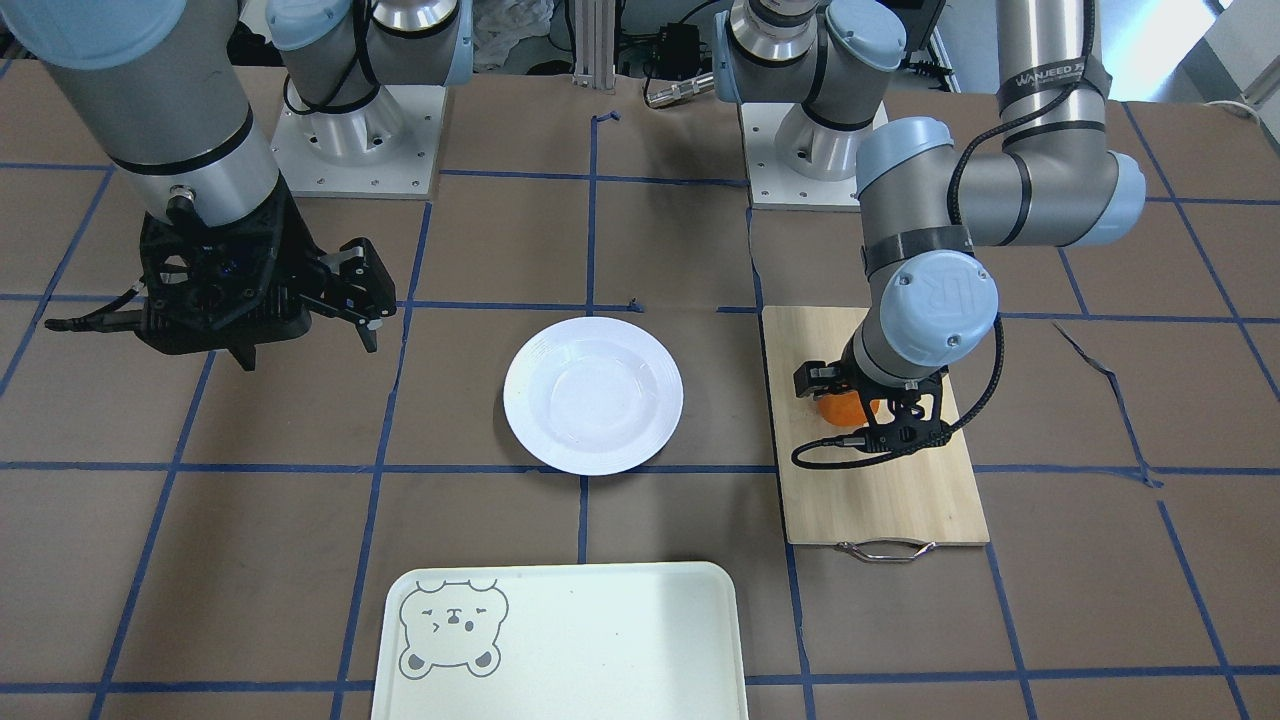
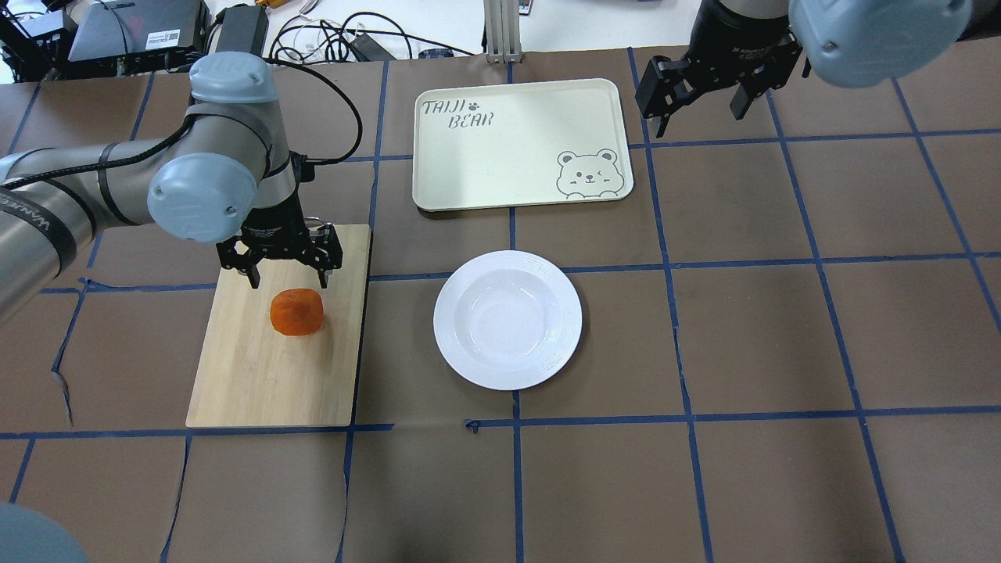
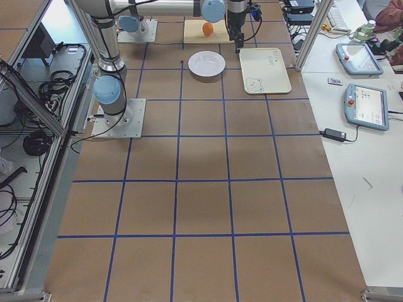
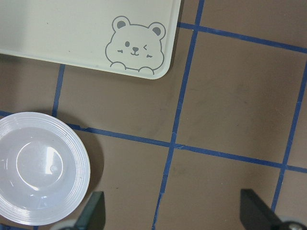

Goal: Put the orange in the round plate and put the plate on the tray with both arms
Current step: 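Lower the left gripper over the orange on the bamboo board, then close the left gripper on the orange and lift it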

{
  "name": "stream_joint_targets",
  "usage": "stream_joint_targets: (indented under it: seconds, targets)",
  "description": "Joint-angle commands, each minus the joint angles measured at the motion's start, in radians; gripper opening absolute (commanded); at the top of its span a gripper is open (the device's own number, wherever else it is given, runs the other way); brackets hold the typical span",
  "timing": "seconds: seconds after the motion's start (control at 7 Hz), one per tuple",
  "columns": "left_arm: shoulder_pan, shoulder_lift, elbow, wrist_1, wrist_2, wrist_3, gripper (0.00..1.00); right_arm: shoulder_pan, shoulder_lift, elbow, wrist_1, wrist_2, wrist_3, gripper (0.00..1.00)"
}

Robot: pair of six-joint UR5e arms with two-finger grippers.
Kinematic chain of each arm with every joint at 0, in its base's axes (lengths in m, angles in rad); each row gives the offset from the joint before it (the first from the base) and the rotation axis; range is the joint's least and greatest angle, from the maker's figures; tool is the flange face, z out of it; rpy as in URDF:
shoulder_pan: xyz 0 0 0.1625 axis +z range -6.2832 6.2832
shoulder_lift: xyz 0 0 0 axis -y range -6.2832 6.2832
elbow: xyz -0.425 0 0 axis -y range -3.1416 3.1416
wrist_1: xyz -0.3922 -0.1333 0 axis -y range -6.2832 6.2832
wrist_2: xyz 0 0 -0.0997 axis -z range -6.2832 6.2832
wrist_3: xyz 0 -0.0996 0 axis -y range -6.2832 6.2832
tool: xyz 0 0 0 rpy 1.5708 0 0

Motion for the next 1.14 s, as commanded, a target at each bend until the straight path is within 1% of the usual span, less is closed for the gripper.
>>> stream_joint_targets:
  seconds: [0.0,0.14,0.29,0.43,0.57,0.71,0.86,1.0]
  targets:
    - [0.026,-0.047,0.001,-0.011,-0.002,0.021,1.0,-0.002,0.001,0.003,0.0,-0.001,-0.002,1.0]
    - [0.032,-0.051,-0.008,-0.021,-0.001,0.011,1.0,-0.016,-0.003,0.003,-0.003,-0.001,-0.004,1.0]
    - [0.047,-0.05,-0.029,-0.018,-0.019,0.008,1.0,-0.04,-0.006,0.003,0.0,-0.001,-0.013,1.0]
    - [0.052,-0.05,-0.034,-0.014,-0.087,0.006,1.0,-0.043,-0.007,0.003,0.0,0.003,-0.013,1.0]
    - [0.054,-0.05,-0.036,-0.015,-0.085,0.009,1.0,-0.045,-0.006,0.003,0.0,0.003,-0.013,1.0]
    - [0.054,-0.05,-0.034,-0.009,-0.08,0.014,0.84,-0.045,-0.007,0.003,-0.002,0.006,-0.013,1.0]
    - [0.054,-0.051,-0.036,-0.008,-0.079,0.02,0.52,-0.045,-0.007,0.003,0.0,0.005,-0.013,1.0]
    - [0.052,-0.05,-0.029,-0.006,-0.074,0.023,0.27,-0.045,-0.007,0.003,-0.002,0.006,-0.013,1.0]
